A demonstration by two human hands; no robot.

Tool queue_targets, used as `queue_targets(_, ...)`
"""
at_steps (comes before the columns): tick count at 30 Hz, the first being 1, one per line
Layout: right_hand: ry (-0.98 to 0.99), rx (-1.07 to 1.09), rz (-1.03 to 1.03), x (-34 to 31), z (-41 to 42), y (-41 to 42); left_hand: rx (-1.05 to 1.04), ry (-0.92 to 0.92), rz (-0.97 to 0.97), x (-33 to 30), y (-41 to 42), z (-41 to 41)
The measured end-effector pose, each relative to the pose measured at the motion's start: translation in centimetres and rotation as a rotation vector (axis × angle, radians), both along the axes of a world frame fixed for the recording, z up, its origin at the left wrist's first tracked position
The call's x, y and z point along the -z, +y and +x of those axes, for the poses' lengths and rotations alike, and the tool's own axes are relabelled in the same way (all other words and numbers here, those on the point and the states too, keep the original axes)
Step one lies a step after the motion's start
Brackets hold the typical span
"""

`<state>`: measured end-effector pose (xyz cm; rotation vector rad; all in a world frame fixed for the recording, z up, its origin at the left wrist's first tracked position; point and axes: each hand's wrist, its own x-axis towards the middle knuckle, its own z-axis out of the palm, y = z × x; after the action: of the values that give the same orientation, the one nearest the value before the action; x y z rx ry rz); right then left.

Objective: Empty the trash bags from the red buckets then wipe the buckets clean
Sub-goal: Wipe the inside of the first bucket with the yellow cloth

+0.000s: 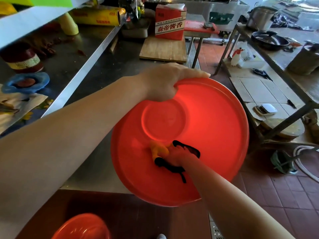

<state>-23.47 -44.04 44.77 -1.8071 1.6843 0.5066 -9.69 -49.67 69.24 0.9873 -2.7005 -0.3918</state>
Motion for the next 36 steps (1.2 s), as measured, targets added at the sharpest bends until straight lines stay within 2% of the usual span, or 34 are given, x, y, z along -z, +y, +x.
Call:
queue_targets(7, 0.087, -0.003, 0.01, 2.6, 0.9, -3.6, -0.003, 0.027, 0.035, 0.2, -0.3, 0.7)
queue_targets(15, 0.045, -0.006, 0.008, 2.5, 0.4, -3.1, 0.027, 0.044, 0.032, -0.1, 0.3, 0.4)
queue_targets(32, -0.013, -0.088, -0.094, -4.4, -2.4, 8.6, 0.136, 0.008, -0.037, 0.2, 1.3, -0.4)
queue_targets(36, 0.048, -0.096, -0.125, -5.2, -3.1, 11.5, 0.154, 0.021, -0.04, 0.2, 1.4, -0.4)
